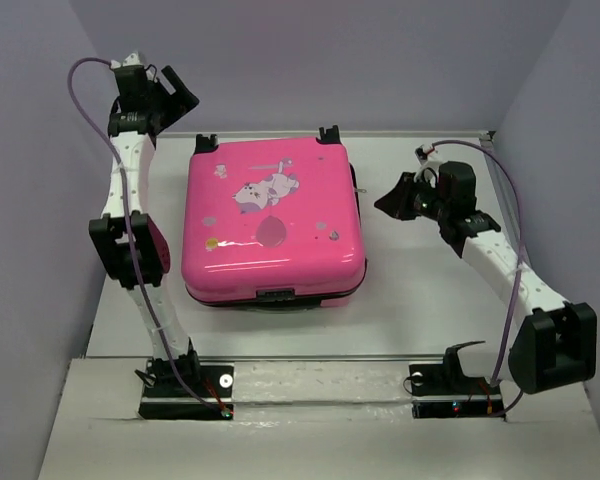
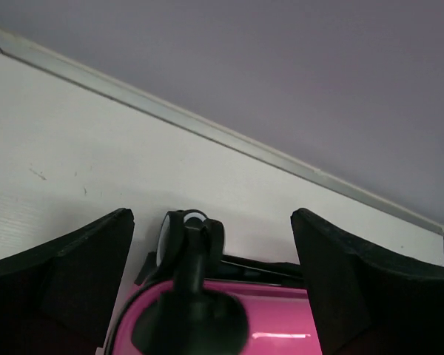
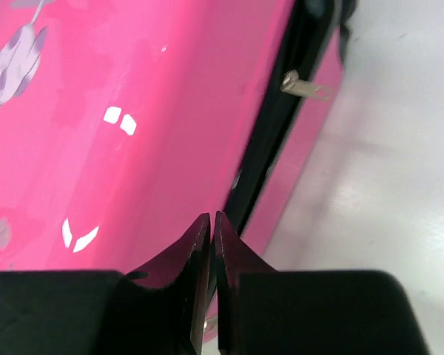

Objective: Pack the luggage

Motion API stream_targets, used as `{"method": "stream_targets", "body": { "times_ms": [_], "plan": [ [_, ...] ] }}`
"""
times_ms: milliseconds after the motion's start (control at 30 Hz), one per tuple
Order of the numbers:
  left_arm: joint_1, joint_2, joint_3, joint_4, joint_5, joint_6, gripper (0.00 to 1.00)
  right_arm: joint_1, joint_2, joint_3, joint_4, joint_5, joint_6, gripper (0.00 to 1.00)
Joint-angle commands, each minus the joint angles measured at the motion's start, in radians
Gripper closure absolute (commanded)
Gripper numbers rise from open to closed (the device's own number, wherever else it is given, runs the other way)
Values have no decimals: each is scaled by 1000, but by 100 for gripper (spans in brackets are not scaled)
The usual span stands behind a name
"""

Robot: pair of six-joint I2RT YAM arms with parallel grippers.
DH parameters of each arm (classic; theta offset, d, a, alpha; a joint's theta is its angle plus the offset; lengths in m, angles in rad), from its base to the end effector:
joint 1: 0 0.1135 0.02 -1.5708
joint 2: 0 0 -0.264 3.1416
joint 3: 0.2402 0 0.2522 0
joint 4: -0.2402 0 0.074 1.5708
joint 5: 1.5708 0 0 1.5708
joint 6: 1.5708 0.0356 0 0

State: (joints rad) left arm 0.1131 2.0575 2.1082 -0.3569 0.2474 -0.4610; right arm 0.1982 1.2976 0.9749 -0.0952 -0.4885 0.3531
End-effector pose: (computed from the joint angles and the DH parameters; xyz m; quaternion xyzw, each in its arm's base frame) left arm 0.4864 0.0465 0.3865 -0.1567 0.7884 -0.1995 0.5604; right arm 0.2874 0.0748 0.3041 -0.0685 0.8213 0.3390 0.4537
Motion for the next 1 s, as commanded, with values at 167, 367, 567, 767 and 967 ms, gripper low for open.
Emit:
{"method": "stream_targets", "body": {
  "times_ms": [167, 367, 567, 767, 967],
  "plan": [
    [-370, -710, -468, 229, -171, 65, 24, 248, -254, -85, -4, -62, -49, 93],
    [-629, -973, -870, 248, -237, 78, 81, 403, -351, -74, -37, -117, -74, 93],
    [-627, -1105, -909, 220, -434, 96, 83, 822, -111, 85, -117, 88, -192, 93],
    [-625, -1157, -755, 194, -574, 142, 68, 1049, 161, 275, -110, 289, -229, 92],
    [-624, -1269, -747, 216, -623, 157, 38, 1127, 429, 454, -110, 453, -246, 90]
  ]
}}
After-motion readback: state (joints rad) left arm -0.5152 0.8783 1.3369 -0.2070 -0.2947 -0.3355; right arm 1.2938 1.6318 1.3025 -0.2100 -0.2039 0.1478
